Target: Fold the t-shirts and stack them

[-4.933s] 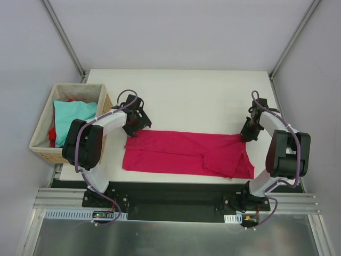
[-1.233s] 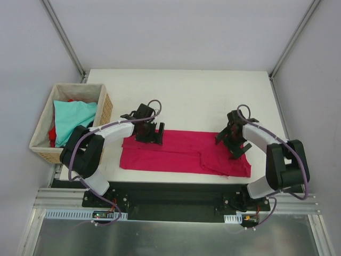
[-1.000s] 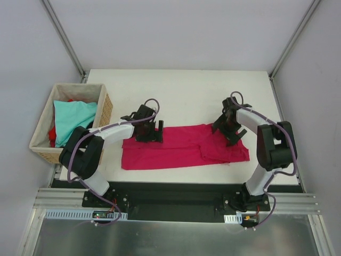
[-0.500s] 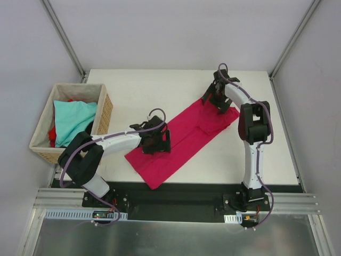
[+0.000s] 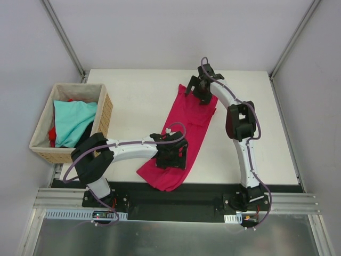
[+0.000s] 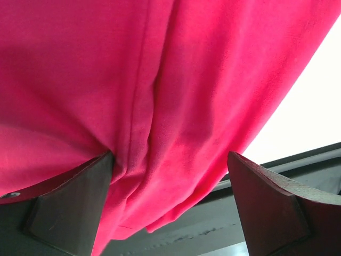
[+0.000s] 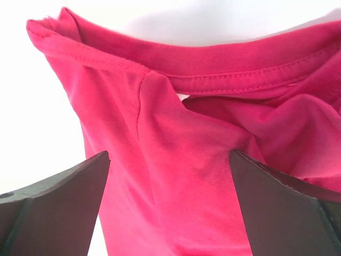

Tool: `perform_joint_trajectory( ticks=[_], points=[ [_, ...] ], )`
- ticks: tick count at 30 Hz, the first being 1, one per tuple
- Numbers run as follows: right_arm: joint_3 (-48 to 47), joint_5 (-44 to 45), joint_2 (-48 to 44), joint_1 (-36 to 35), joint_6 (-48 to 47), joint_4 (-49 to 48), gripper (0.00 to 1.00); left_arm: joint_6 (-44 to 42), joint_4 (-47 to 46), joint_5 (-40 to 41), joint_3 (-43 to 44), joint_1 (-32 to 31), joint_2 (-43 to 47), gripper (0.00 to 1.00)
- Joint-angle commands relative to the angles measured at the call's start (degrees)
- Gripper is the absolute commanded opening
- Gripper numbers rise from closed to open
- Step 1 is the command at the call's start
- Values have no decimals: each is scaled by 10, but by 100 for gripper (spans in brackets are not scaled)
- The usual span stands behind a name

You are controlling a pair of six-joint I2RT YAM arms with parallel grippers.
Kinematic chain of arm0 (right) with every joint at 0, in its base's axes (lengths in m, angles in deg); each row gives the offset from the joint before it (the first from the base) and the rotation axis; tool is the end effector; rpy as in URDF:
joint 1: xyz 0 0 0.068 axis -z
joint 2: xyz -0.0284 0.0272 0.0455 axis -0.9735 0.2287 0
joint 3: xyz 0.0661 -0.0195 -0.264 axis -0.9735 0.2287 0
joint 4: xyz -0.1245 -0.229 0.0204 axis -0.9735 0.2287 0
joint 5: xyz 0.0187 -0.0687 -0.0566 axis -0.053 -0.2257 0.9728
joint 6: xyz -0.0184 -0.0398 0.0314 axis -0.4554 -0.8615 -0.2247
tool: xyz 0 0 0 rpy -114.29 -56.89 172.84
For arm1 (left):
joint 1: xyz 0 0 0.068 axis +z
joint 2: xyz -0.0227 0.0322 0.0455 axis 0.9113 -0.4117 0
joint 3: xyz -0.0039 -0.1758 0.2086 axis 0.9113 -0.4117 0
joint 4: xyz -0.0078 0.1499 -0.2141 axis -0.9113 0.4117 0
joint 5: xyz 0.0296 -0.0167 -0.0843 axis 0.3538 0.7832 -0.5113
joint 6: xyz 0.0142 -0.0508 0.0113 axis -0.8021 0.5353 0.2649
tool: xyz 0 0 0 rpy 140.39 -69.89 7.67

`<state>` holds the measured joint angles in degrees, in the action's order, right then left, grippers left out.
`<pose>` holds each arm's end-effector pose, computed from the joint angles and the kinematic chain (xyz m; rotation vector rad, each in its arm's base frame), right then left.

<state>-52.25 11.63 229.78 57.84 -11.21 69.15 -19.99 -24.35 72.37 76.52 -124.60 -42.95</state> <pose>0.5118 0.1774 0.1837 0.0678 2.5350 0.3549 0.1671 -0.2767 0.1743 0.1890 2.8069 -0.5524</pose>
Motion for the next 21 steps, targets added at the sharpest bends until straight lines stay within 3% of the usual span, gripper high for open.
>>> perform_joint_trajectory(
  ticks=[1, 14, 21],
  points=[
    [-30, -32, 57, -5, 16, -22, 100, 29, 34, 19, 35, -1, -17, 89],
    [-158, -60, 154, -7, 62, -118, 96, 139, 38, 19, 156, 6, -100, 90],
    [-166, -76, 156, -16, 62, -136, 97, 171, 37, 18, 131, 11, -98, 89]
  ],
)
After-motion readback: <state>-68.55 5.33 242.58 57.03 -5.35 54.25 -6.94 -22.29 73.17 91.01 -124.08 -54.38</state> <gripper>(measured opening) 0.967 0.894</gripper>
